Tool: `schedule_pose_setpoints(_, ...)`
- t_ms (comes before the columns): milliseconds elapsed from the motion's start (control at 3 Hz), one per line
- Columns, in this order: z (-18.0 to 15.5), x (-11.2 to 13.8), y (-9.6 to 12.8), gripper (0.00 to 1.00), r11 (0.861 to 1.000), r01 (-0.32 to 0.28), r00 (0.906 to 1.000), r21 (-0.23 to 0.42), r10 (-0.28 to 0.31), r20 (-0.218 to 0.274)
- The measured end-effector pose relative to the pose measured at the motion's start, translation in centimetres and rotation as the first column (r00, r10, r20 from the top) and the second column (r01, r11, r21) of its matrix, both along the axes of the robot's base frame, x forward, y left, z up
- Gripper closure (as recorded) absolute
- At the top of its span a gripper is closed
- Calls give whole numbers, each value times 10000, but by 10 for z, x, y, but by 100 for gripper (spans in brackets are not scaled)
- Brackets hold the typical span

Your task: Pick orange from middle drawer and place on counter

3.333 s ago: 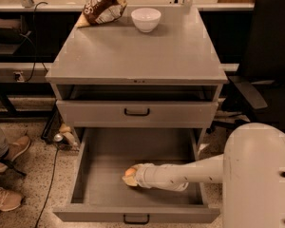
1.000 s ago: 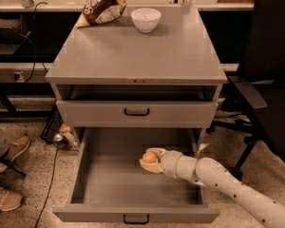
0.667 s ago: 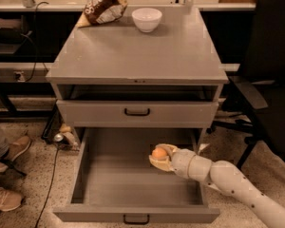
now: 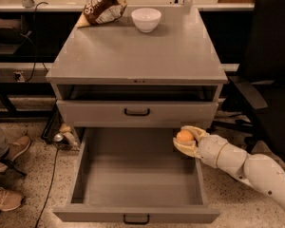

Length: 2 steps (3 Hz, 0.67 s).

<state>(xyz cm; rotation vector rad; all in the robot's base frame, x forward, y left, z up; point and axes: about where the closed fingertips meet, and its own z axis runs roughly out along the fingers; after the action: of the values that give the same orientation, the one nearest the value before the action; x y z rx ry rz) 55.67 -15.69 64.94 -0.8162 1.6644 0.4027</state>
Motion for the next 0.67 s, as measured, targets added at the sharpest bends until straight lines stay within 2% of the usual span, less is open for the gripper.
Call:
schedule_pose_setpoints(333, 0, 0, 0, 100, 10000, -1, 10000, 0, 1, 0)
schedule_pose_setpoints(667, 65, 14, -26, 100, 9988, 325, 9967, -355, -298, 760)
